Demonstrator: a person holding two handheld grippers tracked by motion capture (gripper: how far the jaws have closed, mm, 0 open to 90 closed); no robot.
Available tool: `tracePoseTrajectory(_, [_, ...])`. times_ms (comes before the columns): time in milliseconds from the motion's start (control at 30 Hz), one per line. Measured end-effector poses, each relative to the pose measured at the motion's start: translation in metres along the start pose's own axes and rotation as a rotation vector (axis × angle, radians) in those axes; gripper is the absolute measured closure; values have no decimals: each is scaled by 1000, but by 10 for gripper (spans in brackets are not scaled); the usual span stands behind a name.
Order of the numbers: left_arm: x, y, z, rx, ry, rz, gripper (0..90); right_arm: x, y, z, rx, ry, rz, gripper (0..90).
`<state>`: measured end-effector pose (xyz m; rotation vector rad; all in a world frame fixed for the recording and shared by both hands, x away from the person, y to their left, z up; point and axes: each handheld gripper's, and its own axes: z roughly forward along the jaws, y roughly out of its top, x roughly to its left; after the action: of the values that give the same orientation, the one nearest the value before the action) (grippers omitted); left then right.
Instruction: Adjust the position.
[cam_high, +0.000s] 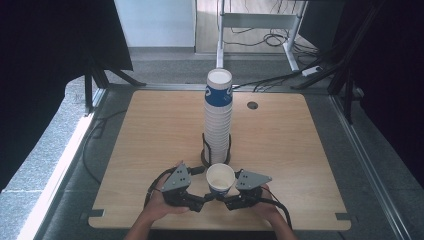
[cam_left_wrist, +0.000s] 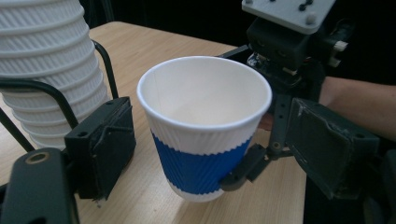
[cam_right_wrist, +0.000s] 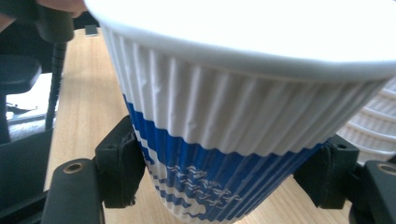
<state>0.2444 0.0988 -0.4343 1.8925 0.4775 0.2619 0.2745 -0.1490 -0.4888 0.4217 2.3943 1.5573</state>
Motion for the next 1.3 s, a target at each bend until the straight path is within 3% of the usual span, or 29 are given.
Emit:
tracePoseTrajectory(133, [4, 0, -4, -11, 26, -8, 163, -2, 0, -2, -4, -18, 3, 261])
tracePoseTrajectory(400, [15, -5, -5, 9, 112, -74, 164, -6, 0, -8, -17, -44, 9, 261])
tracePoseTrajectory(967, [19, -13, 3, 84, 155, -93, 165, -17, 2, -25, -51, -107, 23, 261])
tracePoseTrajectory(1300, [18, -14, 4, 106, 170, -84, 167, -27, 2, -43, -85, -161, 38, 261])
